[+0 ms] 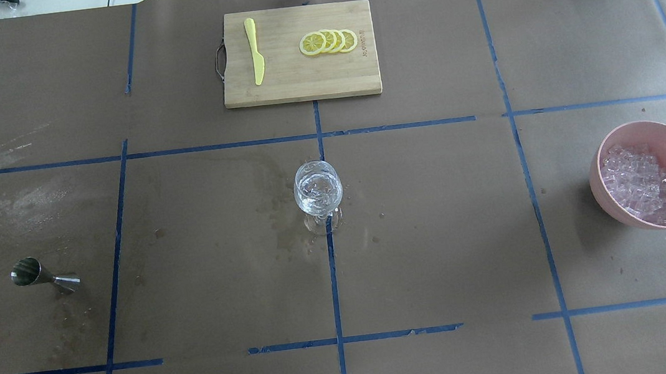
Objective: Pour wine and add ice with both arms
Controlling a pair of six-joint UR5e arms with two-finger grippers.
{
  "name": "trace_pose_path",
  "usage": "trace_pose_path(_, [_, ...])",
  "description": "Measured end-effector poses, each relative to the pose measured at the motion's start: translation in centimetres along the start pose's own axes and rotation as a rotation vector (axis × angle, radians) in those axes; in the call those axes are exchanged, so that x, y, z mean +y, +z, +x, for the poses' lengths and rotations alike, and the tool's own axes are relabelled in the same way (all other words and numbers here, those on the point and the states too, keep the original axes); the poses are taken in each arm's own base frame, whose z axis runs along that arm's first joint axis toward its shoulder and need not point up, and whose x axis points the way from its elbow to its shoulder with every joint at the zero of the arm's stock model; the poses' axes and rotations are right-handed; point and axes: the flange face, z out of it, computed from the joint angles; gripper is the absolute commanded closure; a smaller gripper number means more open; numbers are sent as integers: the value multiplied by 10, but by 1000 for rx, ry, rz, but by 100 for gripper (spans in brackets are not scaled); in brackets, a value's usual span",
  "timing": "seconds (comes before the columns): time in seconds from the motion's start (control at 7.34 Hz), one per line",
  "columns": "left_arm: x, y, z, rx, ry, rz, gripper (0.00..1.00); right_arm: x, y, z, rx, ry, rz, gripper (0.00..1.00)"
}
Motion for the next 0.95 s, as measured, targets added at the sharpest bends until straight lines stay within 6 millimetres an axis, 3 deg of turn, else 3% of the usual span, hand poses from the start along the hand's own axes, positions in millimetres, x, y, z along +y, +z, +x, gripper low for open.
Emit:
trace_pose_path(0.54, [6,2,-8,4,15,-57,0,6,-2,5,-39,5,-17,0])
trace_pose_path(0.95, [10,0,-8,12,27,-107,0,19,-16,-22,-25,-33,-100,0])
